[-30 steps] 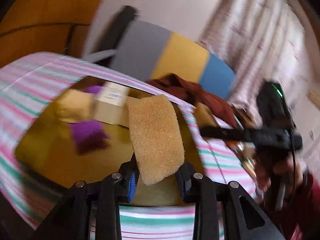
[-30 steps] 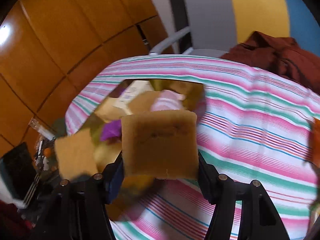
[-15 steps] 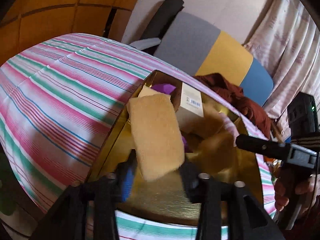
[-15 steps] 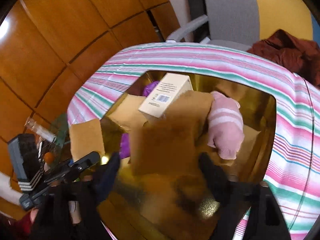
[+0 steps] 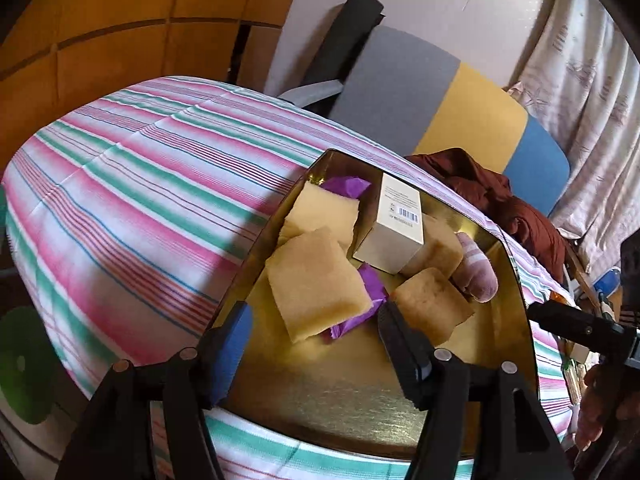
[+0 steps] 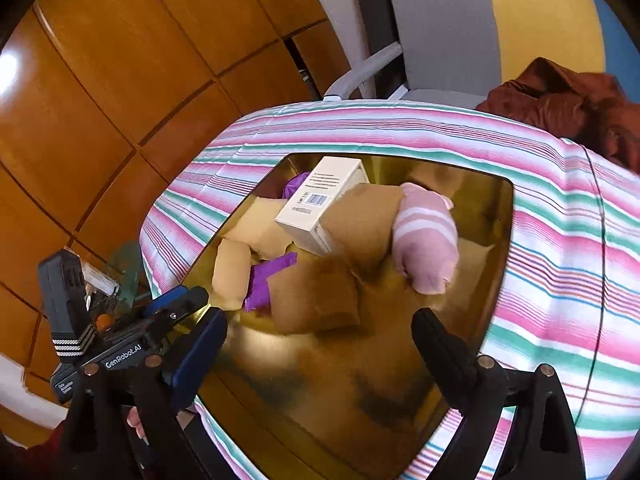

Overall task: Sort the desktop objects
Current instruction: 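Move both tools back over the table toward the snack packs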

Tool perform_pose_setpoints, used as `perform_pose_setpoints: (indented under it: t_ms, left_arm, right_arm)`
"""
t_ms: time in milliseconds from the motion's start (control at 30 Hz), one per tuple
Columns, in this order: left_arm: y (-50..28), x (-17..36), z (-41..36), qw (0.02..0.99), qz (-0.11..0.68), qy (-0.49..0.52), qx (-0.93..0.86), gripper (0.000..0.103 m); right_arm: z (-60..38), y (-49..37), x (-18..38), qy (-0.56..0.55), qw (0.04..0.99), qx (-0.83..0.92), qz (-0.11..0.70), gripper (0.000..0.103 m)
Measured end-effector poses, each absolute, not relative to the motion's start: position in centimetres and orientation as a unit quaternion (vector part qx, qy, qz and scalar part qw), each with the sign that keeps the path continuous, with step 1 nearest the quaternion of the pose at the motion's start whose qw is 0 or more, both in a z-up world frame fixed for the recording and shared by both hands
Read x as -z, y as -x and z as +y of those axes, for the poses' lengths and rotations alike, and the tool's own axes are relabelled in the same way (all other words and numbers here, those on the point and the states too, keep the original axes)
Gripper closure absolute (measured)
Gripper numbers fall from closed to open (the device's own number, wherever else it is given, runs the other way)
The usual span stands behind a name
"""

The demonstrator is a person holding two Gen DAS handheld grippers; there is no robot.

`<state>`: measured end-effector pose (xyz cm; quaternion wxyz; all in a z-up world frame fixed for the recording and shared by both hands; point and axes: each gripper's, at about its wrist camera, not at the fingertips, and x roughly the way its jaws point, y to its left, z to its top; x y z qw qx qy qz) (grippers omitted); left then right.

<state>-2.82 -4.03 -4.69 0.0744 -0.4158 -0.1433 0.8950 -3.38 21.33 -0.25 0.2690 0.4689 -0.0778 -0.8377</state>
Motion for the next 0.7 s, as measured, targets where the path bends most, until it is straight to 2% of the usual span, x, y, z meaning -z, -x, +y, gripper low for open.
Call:
perform_pose_setpoints:
  t_ms: [467, 700]
  left_arm:
    - [0.6, 2.8, 2.3, 0.150, -0.120, 0.431, -0.881, 0.037]
    - [-1.0, 1.8, 7.4, 0.209, -0.080, 0.432, -0.874, 0.036]
  right_arm:
    - [30.1, 1.4, -0.2, -0.477, 0.195, 0.853, -0.079, 0.008]
    - [38.0, 0.8, 1.2, -0.513, 0.092, 0.848, -0.097, 0.007]
